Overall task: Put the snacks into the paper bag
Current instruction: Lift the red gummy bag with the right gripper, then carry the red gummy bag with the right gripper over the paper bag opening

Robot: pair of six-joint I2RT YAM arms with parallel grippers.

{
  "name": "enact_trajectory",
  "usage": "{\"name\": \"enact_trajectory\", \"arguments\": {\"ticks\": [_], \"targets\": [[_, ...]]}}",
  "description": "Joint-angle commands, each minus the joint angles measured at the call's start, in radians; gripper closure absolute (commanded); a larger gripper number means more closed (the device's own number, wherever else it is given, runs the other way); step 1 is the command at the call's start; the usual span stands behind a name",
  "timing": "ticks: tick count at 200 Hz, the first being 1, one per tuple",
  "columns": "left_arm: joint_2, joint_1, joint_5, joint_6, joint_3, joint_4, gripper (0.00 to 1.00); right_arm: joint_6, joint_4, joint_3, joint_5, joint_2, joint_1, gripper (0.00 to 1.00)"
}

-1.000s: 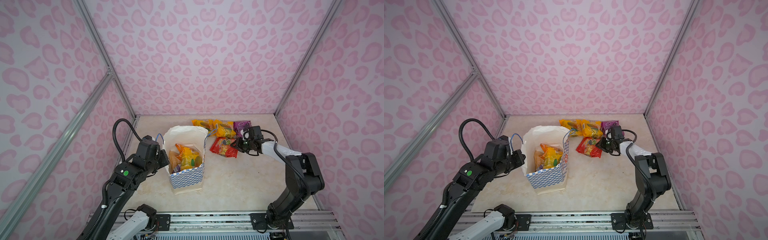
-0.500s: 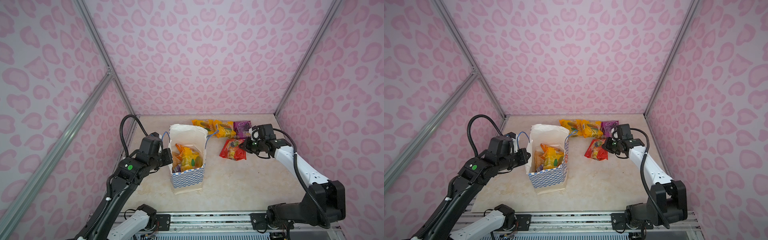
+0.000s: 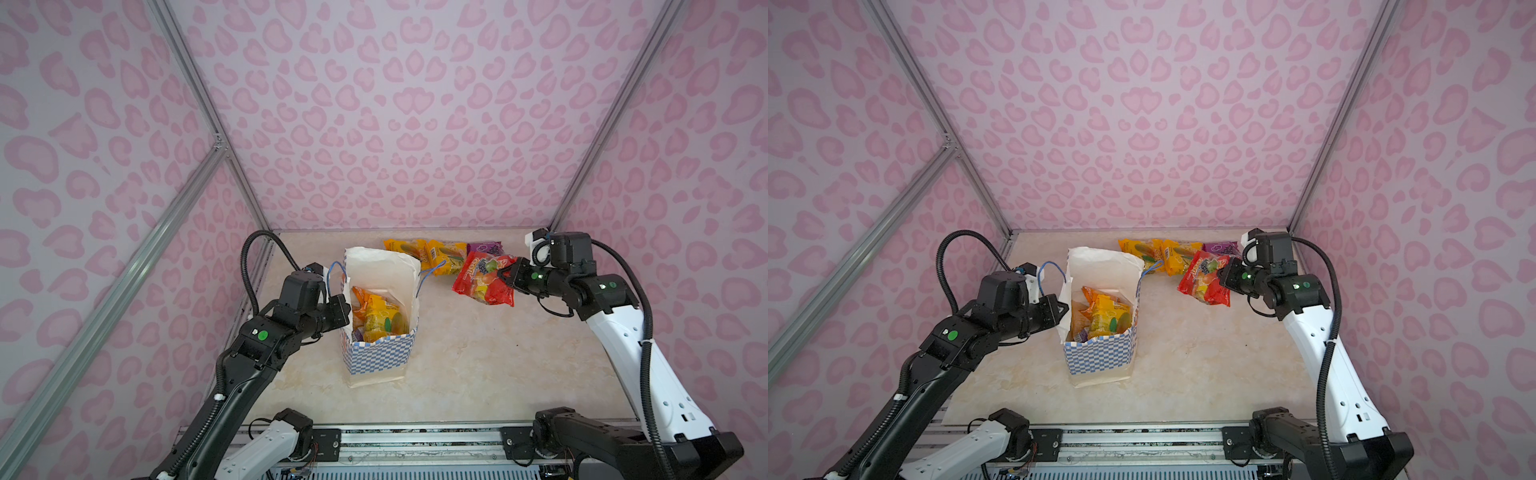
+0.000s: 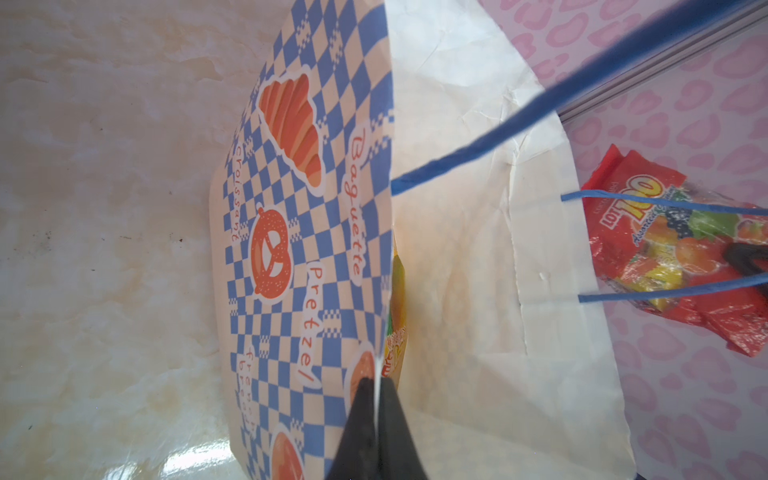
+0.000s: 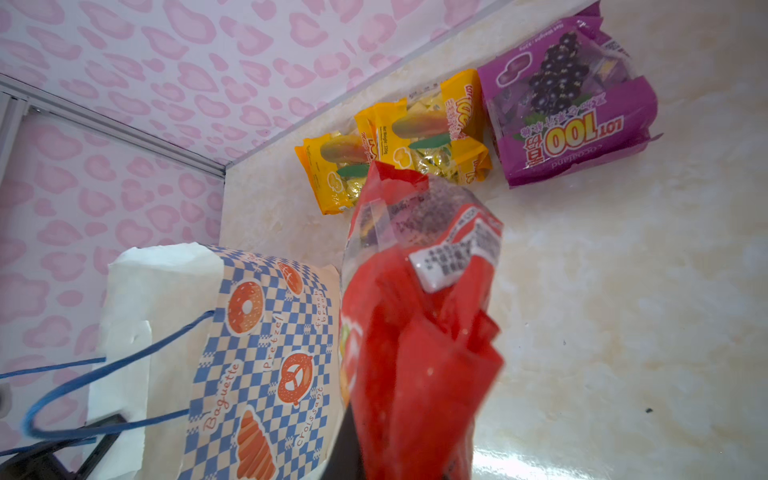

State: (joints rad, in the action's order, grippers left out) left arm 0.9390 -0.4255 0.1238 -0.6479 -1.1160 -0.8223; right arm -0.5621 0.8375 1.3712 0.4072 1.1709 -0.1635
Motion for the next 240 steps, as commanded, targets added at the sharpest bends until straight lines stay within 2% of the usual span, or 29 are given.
{"name": "enact_trajectory", "arguments": {"ticks": [1,30,65,149,187,240], "targets": [[-0.009,0.0,0.019,-0.009,0.001,0.05,0.97,-0.02,-0.007,0.078,-0.003,-0.018,-0.012,1.0],[-0.014,0.001,0.029,-0.014,0.013,0.057,0.97,-0.042,-0.019,0.232,-0.048,-0.023,-0.076,1.0],[-0.017,0.0,0.037,-0.016,0.013,0.057,0.97,-0.039,0.004,0.436,-0.11,0.052,-0.199,1.0],[-0.032,-0.001,0.039,-0.039,0.029,0.055,0.97,-0.032,-0.039,0.7,-0.264,0.285,-0.573,1.0],[-0.036,-0.001,0.041,-0.045,0.035,0.056,0.97,-0.028,-0.047,0.724,-0.281,0.366,-0.658,1.0],[-0.043,-0.001,0.009,-0.045,0.042,0.033,0.97,-0.016,-0.02,0.662,-0.345,0.423,-0.727,1.0]]}}
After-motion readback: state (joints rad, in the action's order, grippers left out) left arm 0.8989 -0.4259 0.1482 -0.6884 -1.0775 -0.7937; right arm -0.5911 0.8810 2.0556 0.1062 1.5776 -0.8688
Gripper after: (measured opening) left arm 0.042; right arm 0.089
